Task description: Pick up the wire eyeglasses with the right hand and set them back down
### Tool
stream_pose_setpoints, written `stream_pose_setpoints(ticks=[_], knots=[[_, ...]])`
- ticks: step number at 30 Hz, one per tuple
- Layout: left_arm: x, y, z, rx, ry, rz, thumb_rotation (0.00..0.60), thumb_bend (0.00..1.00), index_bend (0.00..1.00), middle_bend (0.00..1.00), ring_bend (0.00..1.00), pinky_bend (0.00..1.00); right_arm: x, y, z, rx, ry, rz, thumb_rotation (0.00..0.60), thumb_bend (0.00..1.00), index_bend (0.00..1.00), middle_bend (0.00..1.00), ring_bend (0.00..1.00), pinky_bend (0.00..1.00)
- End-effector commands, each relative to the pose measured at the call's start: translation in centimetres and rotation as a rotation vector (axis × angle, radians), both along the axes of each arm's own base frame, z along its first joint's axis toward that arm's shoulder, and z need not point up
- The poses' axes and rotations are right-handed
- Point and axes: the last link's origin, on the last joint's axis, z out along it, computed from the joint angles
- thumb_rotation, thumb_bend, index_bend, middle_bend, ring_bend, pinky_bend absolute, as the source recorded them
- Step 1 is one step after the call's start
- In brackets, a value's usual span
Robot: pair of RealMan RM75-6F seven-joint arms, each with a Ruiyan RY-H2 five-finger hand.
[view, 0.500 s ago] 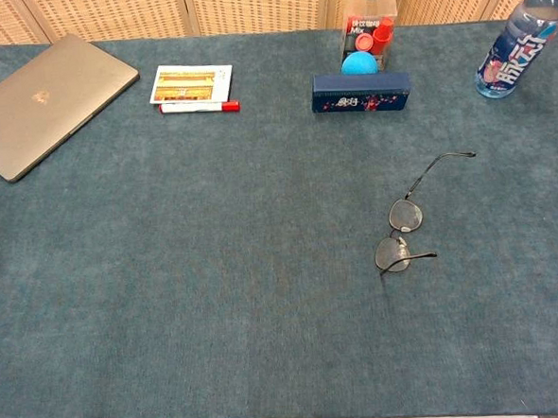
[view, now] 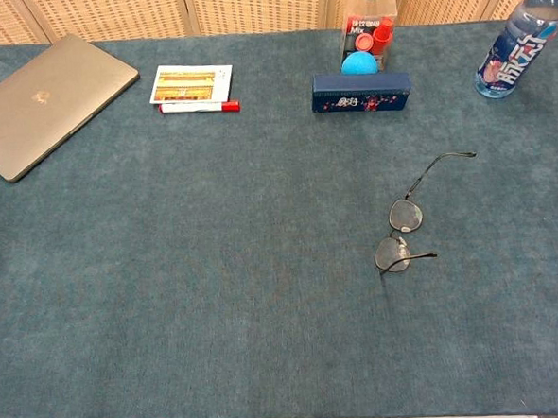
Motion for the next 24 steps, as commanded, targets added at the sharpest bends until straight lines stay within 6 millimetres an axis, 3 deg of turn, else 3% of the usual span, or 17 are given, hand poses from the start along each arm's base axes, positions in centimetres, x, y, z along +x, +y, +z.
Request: stream_pose_setpoints(ticks=[1, 6, 12, 24], knots=[[0.0, 0.0, 0.1, 0.0, -0.001, 0.001, 0.6, 0.28, 0.53, 0.55, 0.42, 0.59, 0.6, 0.2, -0.6, -0.005, -0.026, 0.041, 0.6, 0.35, 0.62, 0.54, 0.41, 0.56], [0.0, 0.1, 0.1, -0.002, -0.013, 0.003, 0.6, 0.28, 0.53, 0.55, 0.42, 0.59, 1.2, 0.1, -1.2, -0.046, -0.047, 0.107, 0.6, 0.23, 0.62, 0.54, 0.41, 0.56], [-0.1, 0.1, 0.3, 0.002, -0.017, 0.007, 0.6, 0.28, 0.53, 0.55, 0.42, 0.59, 2.5, -1.6, -1.6, -0.087, -0.049, 0.215, 0.6, 0.05, 0.61, 0.54, 0.41, 0.56], [-0.2, 0.0, 0.5, 0.005, -0.024, 0.015, 0.6, 0.28, 0.53, 0.55, 0.42, 0.59, 3.7, -5.4, -2.9, 0.001, -0.044, 0.324, 0.6, 0.02, 0.61, 0.54, 0.41, 0.56]])
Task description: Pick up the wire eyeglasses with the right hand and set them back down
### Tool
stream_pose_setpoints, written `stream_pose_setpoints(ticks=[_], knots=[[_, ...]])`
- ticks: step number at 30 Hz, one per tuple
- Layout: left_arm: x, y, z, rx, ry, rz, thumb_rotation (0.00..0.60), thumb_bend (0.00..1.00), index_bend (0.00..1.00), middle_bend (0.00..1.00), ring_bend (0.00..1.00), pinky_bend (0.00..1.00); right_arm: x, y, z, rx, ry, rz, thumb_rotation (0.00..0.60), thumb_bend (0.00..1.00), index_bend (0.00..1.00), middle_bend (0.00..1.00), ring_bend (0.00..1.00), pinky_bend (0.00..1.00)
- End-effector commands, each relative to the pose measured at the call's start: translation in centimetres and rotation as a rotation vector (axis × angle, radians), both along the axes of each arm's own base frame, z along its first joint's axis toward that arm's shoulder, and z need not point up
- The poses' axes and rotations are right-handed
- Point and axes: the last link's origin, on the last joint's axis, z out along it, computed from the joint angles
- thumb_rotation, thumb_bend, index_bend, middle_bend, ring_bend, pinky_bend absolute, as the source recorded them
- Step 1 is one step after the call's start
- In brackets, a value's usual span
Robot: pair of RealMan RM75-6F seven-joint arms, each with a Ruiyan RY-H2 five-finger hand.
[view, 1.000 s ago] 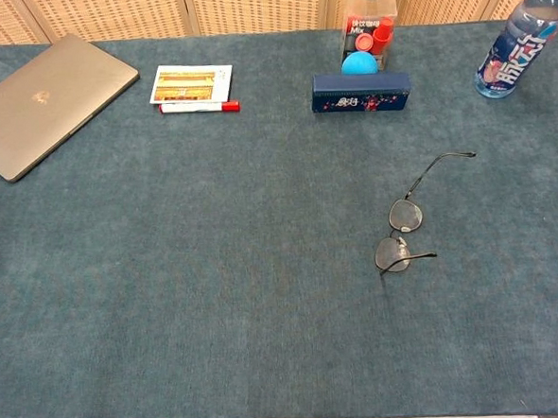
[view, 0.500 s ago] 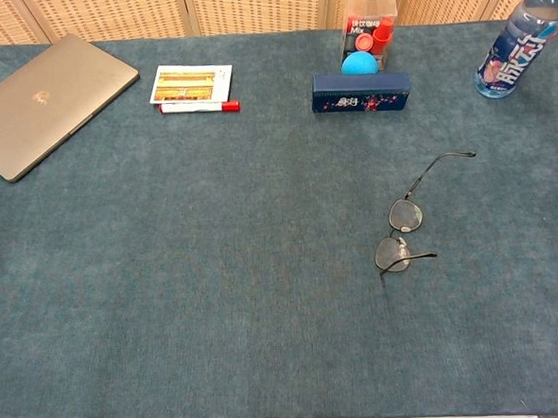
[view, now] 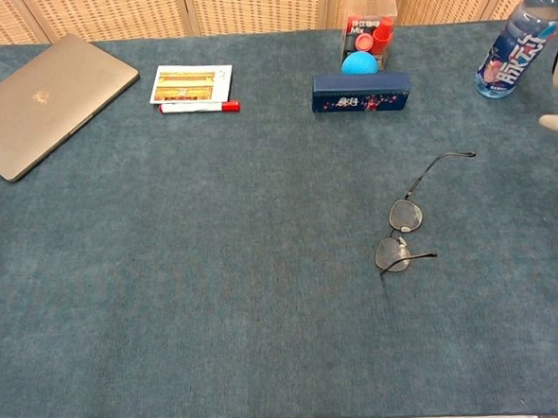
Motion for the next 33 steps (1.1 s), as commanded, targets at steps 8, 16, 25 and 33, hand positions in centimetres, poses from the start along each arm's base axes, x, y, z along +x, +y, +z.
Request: stream_pose_setpoints(ticks=[8, 16, 25, 33], knots=[[-0.1, 0.1, -0.1, -0.004, -0.002, 0.004, 0.6, 0.28, 0.53, 0.55, 0.42, 0.59, 0.2, -2.7, -0.8, 0.085, 0.04, 0.087, 0.6, 0.02, 0.61, 0.54, 0.41, 0.56], [-0.1, 0.0, -0.3, -0.013, 0.001, 0.006, 0.6, 0.28, 0.53, 0.55, 0.42, 0.59, 1.0, -4.6, -1.2, 0.097, 0.053, 0.213, 0.6, 0.04, 0.61, 0.54, 0.42, 0.57], [-0.1, 0.0, -0.1, -0.008, -0.004, 0.009, 0.6, 0.28, 0.53, 0.55, 0.42, 0.59, 0.1, -6.2, -2.4, 0.14, 0.055, 0.22, 0.6, 0.04, 0.61, 0.55, 0.42, 0.57], [-0.1, 0.0, -0.1, -0.01, -0.011, 0.014, 0.6, 0.28, 0.53, 0.55, 0.42, 0.59, 0.0, -6.1, -4.3, 0.167, 0.026, 0.216, 0.6, 0.04, 0.61, 0.55, 0.42, 0.57]])
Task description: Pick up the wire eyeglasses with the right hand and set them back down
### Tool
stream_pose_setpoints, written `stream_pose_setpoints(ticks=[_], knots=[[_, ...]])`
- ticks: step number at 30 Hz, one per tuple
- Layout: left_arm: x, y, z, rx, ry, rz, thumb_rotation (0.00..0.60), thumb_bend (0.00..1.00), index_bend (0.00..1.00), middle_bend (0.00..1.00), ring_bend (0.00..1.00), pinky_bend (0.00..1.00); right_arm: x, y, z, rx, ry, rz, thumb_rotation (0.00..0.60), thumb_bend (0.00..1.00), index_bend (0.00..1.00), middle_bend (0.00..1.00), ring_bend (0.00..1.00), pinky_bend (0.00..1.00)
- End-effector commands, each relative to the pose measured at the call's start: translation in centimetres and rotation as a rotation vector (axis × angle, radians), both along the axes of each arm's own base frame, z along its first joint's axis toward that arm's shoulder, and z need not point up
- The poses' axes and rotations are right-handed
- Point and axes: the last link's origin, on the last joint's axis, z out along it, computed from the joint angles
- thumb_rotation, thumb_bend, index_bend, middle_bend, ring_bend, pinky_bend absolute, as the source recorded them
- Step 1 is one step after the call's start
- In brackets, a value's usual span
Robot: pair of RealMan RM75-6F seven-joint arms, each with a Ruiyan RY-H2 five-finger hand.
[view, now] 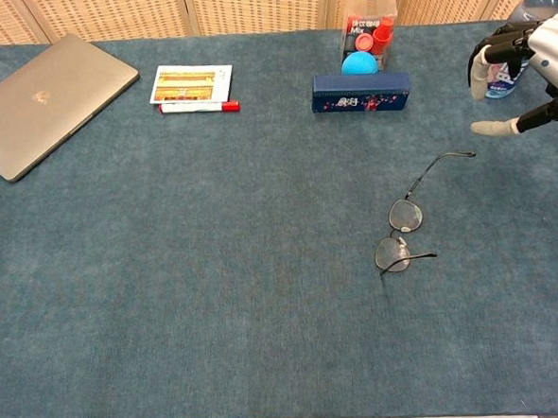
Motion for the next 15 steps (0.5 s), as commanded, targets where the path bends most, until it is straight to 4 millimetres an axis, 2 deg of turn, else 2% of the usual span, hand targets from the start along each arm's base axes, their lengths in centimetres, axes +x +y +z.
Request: stream_pose_setpoints(ticks=[1, 9, 15], knots=[[0.0, 0.0, 0.1, 0.004, -0.004, 0.001, 0.6, 0.28, 0.53, 0.55, 0.42, 0.59, 0.1, 0.1, -0.8, 0.014, -0.011, 0.003, 0.6, 0.04, 0.61, 0.55, 0.43, 0.57], [0.0, -0.1, 0.4, 0.009, -0.012, 0.002, 0.6, 0.28, 0.53, 0.55, 0.42, 0.59, 0.9, 0.2, -2.1, 0.03, -0.062, 0.02, 0.6, 0.05, 0.61, 0.55, 0.43, 0.57], [0.0, -0.1, 0.5, 0.009, -0.018, 0.002, 0.6, 0.28, 0.53, 0.55, 0.42, 0.59, 0.9, 0.3, -2.6, 0.042, -0.06, 0.035, 0.6, 0.14, 0.61, 0.55, 0.43, 0.57]])
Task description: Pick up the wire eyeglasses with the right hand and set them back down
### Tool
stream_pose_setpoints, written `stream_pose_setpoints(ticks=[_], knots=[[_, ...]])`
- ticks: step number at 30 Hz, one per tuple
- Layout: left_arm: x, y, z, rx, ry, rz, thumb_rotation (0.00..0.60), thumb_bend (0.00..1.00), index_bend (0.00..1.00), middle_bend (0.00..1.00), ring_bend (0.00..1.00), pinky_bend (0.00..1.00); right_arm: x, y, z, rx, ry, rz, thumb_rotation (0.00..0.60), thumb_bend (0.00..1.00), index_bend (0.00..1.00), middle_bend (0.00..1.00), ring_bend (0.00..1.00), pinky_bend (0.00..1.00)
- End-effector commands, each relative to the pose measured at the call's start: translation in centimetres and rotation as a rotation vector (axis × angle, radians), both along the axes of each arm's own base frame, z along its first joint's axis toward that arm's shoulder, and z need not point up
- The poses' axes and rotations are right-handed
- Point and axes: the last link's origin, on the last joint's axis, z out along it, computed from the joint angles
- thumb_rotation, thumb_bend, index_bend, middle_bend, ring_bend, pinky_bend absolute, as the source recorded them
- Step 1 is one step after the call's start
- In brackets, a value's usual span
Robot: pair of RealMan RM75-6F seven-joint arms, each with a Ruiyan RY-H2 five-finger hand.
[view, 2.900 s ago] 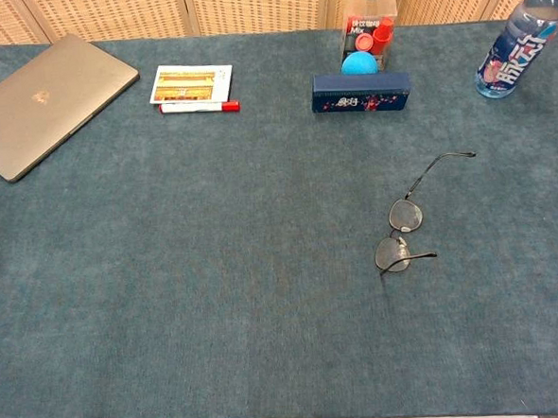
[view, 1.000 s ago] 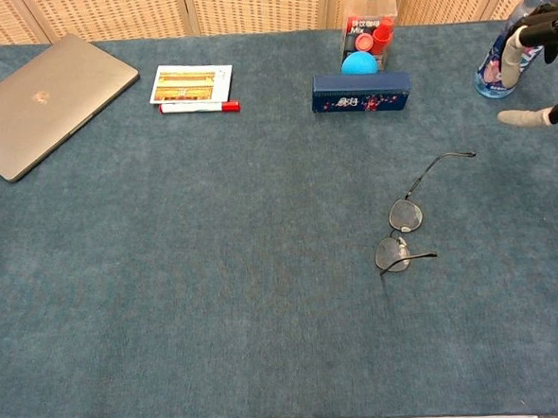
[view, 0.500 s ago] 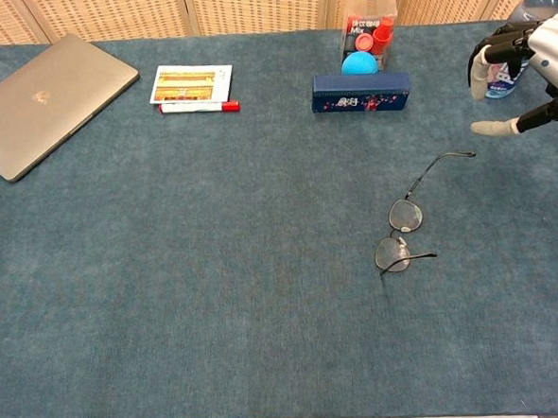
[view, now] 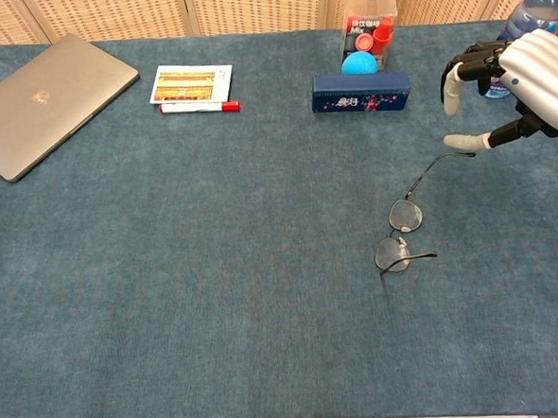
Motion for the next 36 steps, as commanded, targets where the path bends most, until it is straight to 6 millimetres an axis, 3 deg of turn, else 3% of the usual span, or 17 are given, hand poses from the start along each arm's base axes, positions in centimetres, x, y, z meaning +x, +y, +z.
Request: stream_pose_setpoints(ticks=[1, 13, 36], knots=[[0.0, 0.0, 0.0, -0.001, -0.001, 0.001, 0.6, 0.28, 0.53, 0.55, 0.42, 0.59, -0.1, 0.0, -0.1, -0.002, 0.007, 0.005, 0.6, 0.16, 0.61, 0.55, 0.43, 0.57], [0.0, 0.0, 0.0, -0.011, -0.012, 0.003, 0.6, 0.28, 0.53, 0.55, 0.42, 0.59, -1.0, 0.0, 0.3, -0.01, 0.023, -0.011, 0.6, 0.21, 0.61, 0.55, 0.43, 0.57], [0.1, -0.2, 0.2, -0.009, -0.027, 0.008, 0.6, 0.28, 0.53, 0.55, 0.42, 0.59, -0.7, 0.6, -1.7, 0.04, -0.021, -0.023, 0.6, 0.21, 0.61, 0.55, 0.43, 0.57]])
